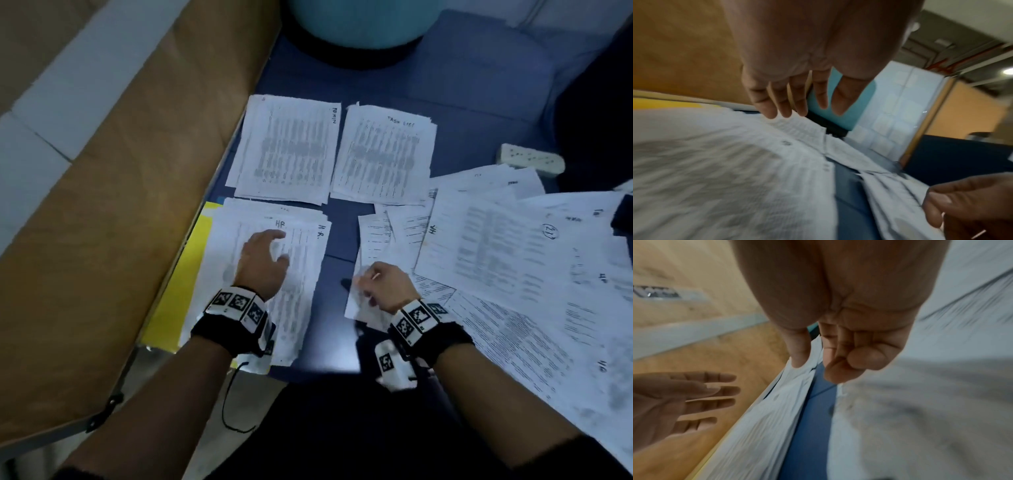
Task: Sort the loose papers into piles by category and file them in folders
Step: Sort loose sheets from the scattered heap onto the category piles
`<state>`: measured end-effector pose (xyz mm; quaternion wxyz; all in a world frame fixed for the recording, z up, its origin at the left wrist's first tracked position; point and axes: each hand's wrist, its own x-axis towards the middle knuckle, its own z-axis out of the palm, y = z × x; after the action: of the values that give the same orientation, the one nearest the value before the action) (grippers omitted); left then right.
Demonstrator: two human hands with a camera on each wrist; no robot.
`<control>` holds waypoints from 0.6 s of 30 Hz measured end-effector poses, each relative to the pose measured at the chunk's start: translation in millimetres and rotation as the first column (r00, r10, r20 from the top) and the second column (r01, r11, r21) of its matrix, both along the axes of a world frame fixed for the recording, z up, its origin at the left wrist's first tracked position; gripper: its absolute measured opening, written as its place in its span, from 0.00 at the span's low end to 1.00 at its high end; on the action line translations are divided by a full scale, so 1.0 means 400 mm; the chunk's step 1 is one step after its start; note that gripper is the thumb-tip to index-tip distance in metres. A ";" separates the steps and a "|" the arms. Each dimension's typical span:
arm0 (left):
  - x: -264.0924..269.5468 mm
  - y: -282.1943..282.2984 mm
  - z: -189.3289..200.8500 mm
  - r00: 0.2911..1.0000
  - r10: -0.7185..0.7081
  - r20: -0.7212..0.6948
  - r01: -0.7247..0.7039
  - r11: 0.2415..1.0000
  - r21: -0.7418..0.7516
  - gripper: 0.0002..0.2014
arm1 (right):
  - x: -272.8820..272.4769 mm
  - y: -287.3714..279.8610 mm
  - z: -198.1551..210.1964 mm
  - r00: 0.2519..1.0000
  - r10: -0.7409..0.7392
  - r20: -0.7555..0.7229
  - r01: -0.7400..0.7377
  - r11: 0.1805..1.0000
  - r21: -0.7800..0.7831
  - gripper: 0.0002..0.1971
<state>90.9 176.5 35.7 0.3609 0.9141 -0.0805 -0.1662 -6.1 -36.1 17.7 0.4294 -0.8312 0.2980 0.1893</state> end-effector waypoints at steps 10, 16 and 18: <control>-0.122 -0.494 0.013 0.900 -0.420 -0.117 0.408 0.906 -0.111 0.19 | -0.284 -0.430 0.049 0.892 -0.449 0.055 0.452 0.876 -0.169 0.08; -0.181 -0.627 -0.066 0.875 -0.419 -0.241 0.428 0.904 -0.015 0.28 | -0.388 -0.619 0.011 0.818 -0.573 -0.050 0.545 0.800 -0.252 0.25; -0.190 -0.645 -0.086 0.897 -0.369 -0.242 0.385 0.923 0.021 0.29 | -0.389 -0.648 -0.006 0.821 -0.568 -0.066 0.536 0.805 -0.254 0.29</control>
<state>15.1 -81.6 1.5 0.2972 0.8670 -0.2073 -0.3420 -161.9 -295.1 15.1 0.3475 -0.7360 0.5756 0.0782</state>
